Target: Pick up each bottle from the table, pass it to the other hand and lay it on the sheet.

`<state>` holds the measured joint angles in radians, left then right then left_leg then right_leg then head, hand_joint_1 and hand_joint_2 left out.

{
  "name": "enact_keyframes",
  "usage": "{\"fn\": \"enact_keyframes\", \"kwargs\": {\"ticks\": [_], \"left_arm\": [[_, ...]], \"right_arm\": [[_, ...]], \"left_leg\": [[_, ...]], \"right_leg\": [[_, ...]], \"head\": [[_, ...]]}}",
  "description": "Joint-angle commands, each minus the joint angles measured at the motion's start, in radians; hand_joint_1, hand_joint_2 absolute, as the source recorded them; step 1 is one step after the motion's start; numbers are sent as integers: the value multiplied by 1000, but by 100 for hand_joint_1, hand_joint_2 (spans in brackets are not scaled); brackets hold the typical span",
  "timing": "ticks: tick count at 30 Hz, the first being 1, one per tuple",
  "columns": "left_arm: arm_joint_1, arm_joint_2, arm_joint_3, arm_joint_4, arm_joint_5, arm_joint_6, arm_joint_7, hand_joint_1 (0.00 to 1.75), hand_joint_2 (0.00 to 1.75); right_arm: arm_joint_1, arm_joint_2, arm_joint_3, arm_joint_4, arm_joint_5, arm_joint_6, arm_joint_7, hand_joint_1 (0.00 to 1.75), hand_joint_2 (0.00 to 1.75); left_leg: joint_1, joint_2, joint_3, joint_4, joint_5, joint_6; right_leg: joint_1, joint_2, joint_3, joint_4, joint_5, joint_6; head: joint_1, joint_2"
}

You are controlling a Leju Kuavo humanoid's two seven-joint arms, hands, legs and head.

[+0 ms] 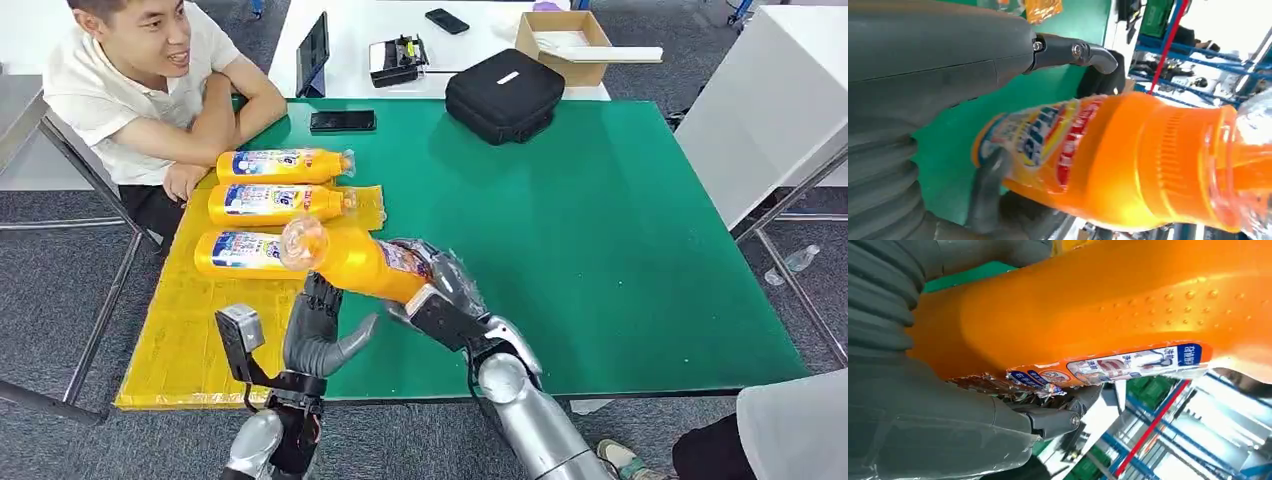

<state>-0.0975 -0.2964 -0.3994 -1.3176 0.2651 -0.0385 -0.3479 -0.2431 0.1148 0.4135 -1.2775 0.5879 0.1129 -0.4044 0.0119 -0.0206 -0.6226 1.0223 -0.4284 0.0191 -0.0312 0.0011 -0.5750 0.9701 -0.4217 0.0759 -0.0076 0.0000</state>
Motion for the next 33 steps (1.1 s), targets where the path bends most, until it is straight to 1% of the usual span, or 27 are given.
{"fn": "enact_keyframes", "kwargs": {"ticks": [1, 3, 4, 5, 6, 8, 10, 11, 17, 18, 19, 20, 25, 28, 30, 33], "left_arm": [[-69, -53, -5, 59, -18, 38, -52, 0, 175], [-63, -53, -1, 36, -51, 48, -84, 0, 175], [-62, -53, 0, 30, -60, 50, -94, 0, 175], [-59, -53, 2, 17, -77, 51, -110, 0, 175], [-54, -53, 7, 1, -98, 54, -115, 0, 175], [-54, -53, 7, -4, -102, 55, -116, 0, 175], [-57, -53, 7, -2, -91, 48, -109, 0, 175], [-62, -53, 7, 6, -79, 43, -106, 0, 175], [-53, -53, 3, 16, -5, -4, -90, 0, 175], [-61, -53, 5, 27, 2, -4, -85, 63, 175], [-64, -53, 6, 31, 5, -5, -83, 117, 175], [-71, -53, 7, 43, 31, -19, -72, 175, 175], [-85, -53, 15, 95, 81, -46, -39, 175, 175], [-91, -53, 11, 120, 78, -43, -38, 175, 175], [-92, -53, 10, 120, 57, -40, -45, 175, 175], [-93, -53, 9, 117, 57, -40, -45, 175, 175]], "right_arm": [[-72, -10, 82, 126, -9, 22, 1, 175, 175], [-65, -18, 91, 126, -21, 29, 0, 175, 175], [-60, -20, 92, 127, -26, 30, 0, 175, 175], [-58, -20, 93, 128, -39, 39, 0, 175, 175], [-56, -25, 98, 130, -49, 44, -2, 175, 175], [-52, -26, 99, 131, -59, 49, -4, 175, 175], [-57, -30, 107, 136, -59, 48, -5, 175, 175], [-66, -31, 115, 146, -62, 52, -6, 175, 175], [-56, -43, 133, 131, -105, 68, -15, 175, 175], [-63, -46, 131, 137, -110, 64, -16, 175, 175], [-64, -46, 128, 139, -114, 62, -16, 175, 175], [-68, -45, 121, 147, -123, 62, -19, 175, 175], [-78, -45, 119, 164, -131, 60, -25, 175, 175], [-81, -42, 113, 161, -136, 56, -29, 175, 175], [-78, -44, 109, 145, -140, 55, -31, 175, 175], [-83, -48, 103, 139, -144, 56, -29, 175, 175]], "left_leg": [[0, 1, 1, 0, 0, 0], [1, 2, 4, 1, -2, 0], [1, 1, 1, 0, 0, 0], [1, 1, 3, 1, -1, 0], [1, 0, 2, 1, -1, 0], [1, 1, 1, 0, -1, 0], [1, 2, 5, 1, -2, 0], [1, 0, 1, 0, -1, 0], [1, 1, 2, 0, -1, 0], [1, 1, 3, 1, -1, 0], [1, 0, 2, 1, -1, 0], [1, 0, 2, 0, -1, 0], [1, 1, 2, 0, -1, 0], [1, 1, 3, 0, -1, 0], [0, 0, 1, 0, 0, 0], [0, 1, 2, 0, -1, 0]], "right_leg": [[1, 0, 1, 0, 0, -2], [1, 0, 4, 0, -1, -5], [1, 0, 2, 0, 0, -2], [1, -1, 4, 0, -1, -4], [1, -1, 2, 0, -1, -3], [1, 0, 1, 0, 0, -2], [2, 0, 5, 0, -2, -5], [1, -1, 2, 0, -1, -3], [1, 0, 2, 0, -1, -3], [1, -1, 4, 0, -1, -5], [1, -1, 3, 0, -1, -4], [1, -1, 2, 0, -1, -3], [1, -1, 3, 0, -1, -3], [1, -1, 3, 0, -1, -4], [1, -1, 1, 0, 0, -2], [1, -1, 2, 0, -1, -4]], "head": [[0, 0], [0, 0], [0, 0], [0, 0], [0, 0], [0, 0], [0, 0], [0, 0], [0, 0], [0, 0], [0, 0], [0, 0], [0, 0], [0, 0], [0, 0], [0, 0]]}}
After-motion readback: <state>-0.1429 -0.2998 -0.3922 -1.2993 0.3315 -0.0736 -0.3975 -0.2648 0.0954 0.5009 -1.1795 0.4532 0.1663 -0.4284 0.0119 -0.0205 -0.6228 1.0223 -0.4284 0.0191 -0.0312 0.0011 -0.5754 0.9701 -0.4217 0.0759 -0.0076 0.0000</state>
